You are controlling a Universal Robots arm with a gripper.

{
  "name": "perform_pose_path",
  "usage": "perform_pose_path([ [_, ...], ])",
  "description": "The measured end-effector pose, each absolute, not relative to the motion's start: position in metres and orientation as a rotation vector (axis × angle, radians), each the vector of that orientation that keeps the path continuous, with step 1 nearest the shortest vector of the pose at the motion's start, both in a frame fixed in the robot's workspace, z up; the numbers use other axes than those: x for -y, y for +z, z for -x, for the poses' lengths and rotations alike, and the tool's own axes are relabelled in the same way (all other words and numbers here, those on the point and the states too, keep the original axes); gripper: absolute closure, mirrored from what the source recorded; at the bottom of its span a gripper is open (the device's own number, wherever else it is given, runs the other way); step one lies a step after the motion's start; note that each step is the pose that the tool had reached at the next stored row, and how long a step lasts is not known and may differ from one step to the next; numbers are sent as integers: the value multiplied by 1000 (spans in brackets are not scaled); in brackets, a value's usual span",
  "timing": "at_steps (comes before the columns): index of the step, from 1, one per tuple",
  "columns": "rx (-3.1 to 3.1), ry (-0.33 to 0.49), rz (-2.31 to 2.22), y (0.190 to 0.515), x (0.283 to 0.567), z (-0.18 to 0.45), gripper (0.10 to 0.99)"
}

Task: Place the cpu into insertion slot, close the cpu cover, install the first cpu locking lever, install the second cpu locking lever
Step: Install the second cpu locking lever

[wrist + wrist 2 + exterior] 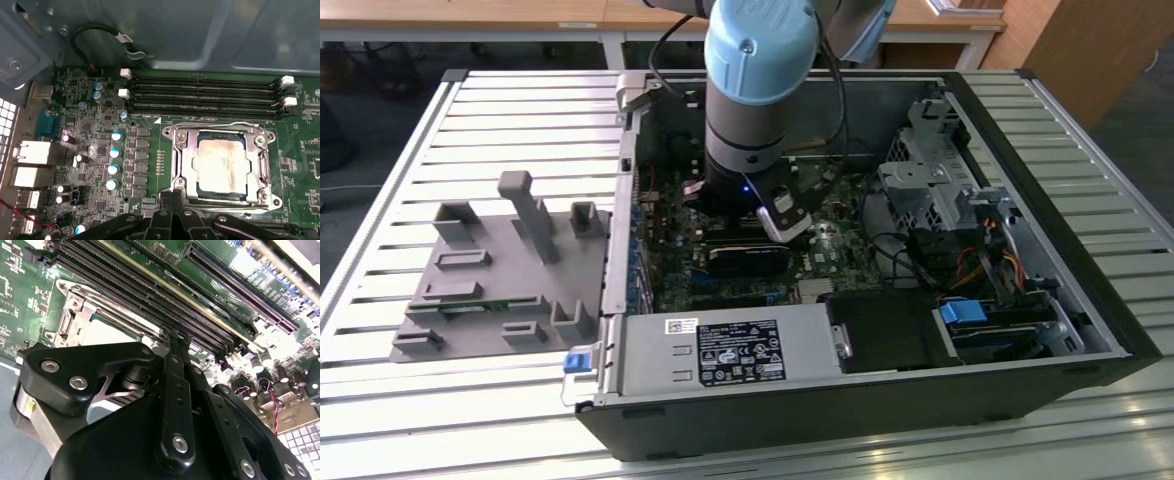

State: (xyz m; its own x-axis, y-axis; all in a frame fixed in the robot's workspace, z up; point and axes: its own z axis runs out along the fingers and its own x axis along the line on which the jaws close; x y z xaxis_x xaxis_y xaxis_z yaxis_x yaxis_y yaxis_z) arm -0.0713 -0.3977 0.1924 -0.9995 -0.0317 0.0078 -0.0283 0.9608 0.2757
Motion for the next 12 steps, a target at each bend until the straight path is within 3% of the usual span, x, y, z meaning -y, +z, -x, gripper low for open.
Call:
perform_pose_path([
  [12, 3096, -457, -48, 190, 397, 74, 969],
])
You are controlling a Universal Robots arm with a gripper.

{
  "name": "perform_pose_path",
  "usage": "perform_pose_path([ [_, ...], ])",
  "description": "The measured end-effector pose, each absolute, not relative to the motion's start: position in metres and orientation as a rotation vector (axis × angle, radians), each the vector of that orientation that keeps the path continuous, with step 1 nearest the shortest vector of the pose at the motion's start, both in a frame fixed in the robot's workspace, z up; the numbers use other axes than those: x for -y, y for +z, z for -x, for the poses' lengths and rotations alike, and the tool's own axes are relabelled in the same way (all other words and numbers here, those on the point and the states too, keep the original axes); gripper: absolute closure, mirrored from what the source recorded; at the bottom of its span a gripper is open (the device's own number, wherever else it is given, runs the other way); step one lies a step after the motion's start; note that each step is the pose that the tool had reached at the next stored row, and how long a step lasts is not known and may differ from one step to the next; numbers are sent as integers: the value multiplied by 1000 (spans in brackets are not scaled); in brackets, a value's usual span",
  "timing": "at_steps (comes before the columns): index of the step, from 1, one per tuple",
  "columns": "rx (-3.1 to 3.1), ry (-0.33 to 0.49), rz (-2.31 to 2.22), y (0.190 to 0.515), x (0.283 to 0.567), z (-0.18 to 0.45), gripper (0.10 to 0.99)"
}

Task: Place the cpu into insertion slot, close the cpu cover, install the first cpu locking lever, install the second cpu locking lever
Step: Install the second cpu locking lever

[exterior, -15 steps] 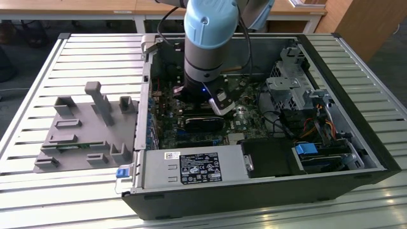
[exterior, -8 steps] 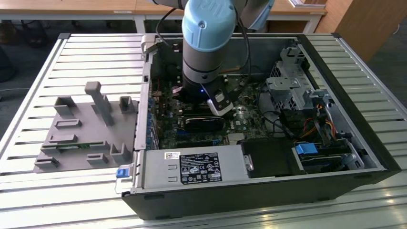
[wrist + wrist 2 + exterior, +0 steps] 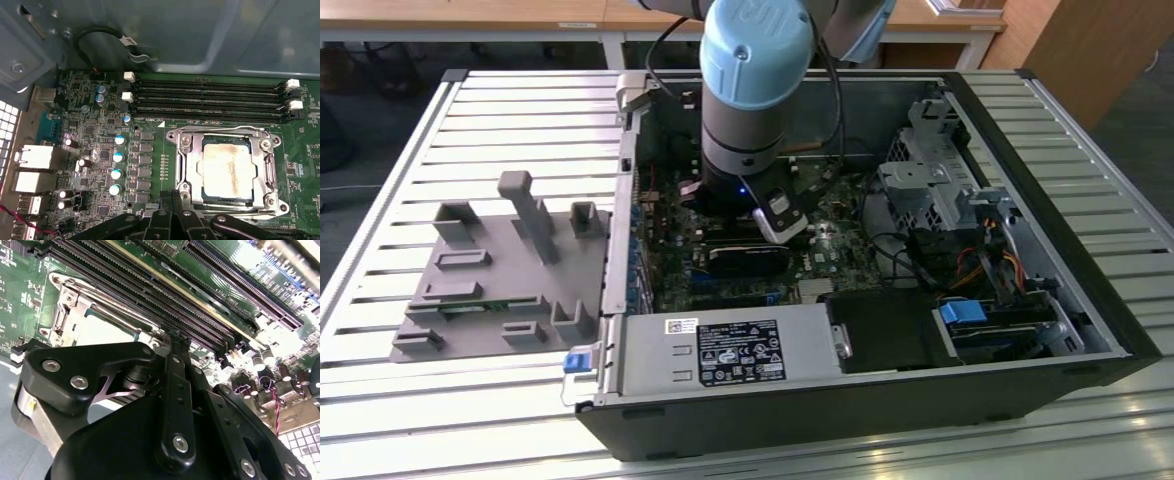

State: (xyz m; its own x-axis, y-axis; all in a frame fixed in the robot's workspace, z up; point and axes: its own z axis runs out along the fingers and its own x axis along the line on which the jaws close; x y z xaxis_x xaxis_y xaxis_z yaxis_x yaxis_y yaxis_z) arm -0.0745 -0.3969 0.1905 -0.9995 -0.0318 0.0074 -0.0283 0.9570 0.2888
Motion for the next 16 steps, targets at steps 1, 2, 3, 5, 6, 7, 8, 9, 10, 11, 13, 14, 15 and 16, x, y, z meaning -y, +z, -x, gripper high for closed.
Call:
perform_pose_path([
  [1, 3096, -457, -48, 192, 397, 74, 969],
  [2, 3096, -458, -48, 193, 397, 74, 969],
  [3, 3096, -457, -47, 195, 397, 74, 969],
  [5, 3096, -458, -48, 197, 397, 75, 969],
  [6, 3096, -458, -47, 198, 397, 75, 969],
  [7, 3096, -458, -47, 199, 397, 75, 969],
  [8, 3096, -458, -47, 201, 397, 75, 969],
  [9, 3096, -458, -47, 202, 397, 75, 969],
  [10, 3096, -458, -47, 204, 397, 75, 969],
  [11, 3096, -457, -47, 205, 397, 75, 969],
  [13, 3096, -458, -47, 209, 397, 75, 969],
  [14, 3096, -458, -48, 211, 397, 74, 969],
  [15, 3095, -458, -47, 213, 397, 74, 969],
  [16, 3095, -457, -47, 215, 397, 74, 969],
])
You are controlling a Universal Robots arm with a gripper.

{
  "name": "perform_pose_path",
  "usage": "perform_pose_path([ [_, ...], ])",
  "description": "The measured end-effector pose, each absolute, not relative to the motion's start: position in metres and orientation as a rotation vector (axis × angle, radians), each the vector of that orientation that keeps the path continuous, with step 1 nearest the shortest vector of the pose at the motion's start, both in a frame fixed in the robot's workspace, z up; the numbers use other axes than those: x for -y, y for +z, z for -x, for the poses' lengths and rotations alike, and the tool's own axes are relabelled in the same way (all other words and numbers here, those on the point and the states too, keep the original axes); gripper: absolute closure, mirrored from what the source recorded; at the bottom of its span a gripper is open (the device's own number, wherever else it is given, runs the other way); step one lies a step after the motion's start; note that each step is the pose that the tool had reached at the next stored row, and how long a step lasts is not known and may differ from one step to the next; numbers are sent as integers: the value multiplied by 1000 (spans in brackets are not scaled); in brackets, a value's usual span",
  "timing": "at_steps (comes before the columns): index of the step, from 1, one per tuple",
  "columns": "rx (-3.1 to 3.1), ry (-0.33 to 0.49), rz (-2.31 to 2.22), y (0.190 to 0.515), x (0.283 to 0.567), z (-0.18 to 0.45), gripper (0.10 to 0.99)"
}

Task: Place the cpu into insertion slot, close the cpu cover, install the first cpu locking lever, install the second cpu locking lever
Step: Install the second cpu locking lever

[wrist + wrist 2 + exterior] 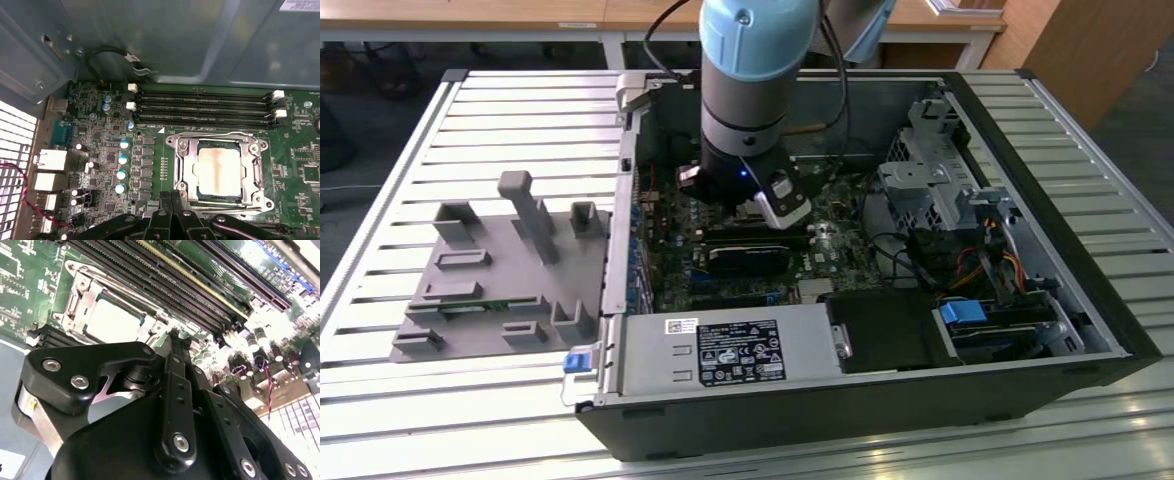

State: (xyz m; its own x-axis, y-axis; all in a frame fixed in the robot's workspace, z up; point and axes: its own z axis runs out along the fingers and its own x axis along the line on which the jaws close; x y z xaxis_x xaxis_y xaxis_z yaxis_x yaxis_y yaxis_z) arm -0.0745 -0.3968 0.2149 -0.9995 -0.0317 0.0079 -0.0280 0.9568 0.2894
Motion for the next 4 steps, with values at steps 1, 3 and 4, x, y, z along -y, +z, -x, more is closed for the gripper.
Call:
perform_pose_path([
  [1, 3095, -458, -47, 217, 397, 74, 969],
  [3, 3095, -458, -47, 218, 397, 74, 969],
  [4, 3095, -458, -47, 218, 397, 74, 969],
])
